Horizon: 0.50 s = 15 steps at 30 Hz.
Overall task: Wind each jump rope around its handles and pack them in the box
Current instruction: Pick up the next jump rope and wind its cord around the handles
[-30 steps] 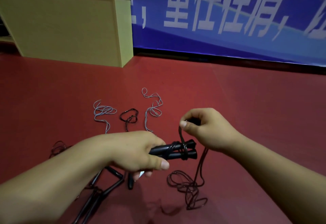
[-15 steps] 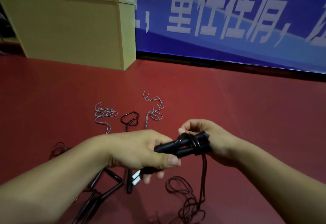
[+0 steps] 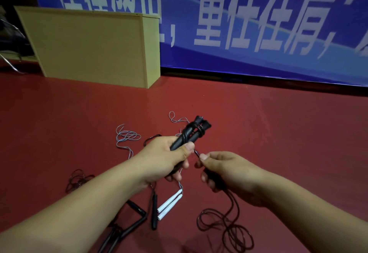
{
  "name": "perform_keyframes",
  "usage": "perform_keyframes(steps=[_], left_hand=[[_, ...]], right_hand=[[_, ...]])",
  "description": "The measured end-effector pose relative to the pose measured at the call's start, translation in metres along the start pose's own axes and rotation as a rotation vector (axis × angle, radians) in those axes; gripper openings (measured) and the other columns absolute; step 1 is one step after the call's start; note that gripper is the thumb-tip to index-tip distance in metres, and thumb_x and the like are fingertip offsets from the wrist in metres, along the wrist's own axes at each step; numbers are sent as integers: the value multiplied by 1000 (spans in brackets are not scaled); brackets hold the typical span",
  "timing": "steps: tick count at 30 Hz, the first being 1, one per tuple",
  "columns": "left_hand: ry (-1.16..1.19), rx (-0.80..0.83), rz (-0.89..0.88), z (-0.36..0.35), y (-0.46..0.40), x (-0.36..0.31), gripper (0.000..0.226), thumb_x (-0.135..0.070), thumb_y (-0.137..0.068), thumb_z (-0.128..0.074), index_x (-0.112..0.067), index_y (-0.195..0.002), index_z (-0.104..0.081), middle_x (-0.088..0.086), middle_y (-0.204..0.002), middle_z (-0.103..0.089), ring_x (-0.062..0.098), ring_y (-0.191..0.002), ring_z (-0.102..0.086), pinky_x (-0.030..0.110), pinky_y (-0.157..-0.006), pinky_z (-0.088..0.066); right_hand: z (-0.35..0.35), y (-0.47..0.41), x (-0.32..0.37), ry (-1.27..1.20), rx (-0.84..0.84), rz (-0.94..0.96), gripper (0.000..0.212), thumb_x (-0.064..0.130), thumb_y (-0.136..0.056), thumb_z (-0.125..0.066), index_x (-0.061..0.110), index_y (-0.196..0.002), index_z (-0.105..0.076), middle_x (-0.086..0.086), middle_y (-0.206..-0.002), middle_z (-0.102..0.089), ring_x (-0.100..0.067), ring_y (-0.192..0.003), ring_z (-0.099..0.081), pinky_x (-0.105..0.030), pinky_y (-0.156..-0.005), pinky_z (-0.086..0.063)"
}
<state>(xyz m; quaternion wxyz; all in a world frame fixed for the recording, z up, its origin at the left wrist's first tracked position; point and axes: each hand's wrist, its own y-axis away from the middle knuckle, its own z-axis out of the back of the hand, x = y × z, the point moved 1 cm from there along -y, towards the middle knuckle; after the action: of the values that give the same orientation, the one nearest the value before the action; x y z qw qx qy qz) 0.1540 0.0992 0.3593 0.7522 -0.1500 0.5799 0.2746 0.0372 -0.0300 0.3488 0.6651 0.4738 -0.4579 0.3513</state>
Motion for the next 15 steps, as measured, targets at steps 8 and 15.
perform_keyframes(steps=[8,15], left_hand=[[-75,-128,63,8,-9,15,22,-32,-97,-57,-11,-91,-62,-5,-60,-61,13,-42,-54,23,-44,-39],[-188,-249,68,20,-17,28,20,-35,-97,-57,-17,-93,-65,-4,-64,-63,12,-40,-55,19,-46,-39]], right_hand=[[10,2,0,427,-82,117,9,27,-92,-63,21,-86,-64,0,-70,-64,-11,-63,-57,-29,-65,-47],[10,4,4,675,-95,288,7,30,-92,-60,25,-91,-65,8,-73,-60,-5,-64,-54,-33,-71,-51]])
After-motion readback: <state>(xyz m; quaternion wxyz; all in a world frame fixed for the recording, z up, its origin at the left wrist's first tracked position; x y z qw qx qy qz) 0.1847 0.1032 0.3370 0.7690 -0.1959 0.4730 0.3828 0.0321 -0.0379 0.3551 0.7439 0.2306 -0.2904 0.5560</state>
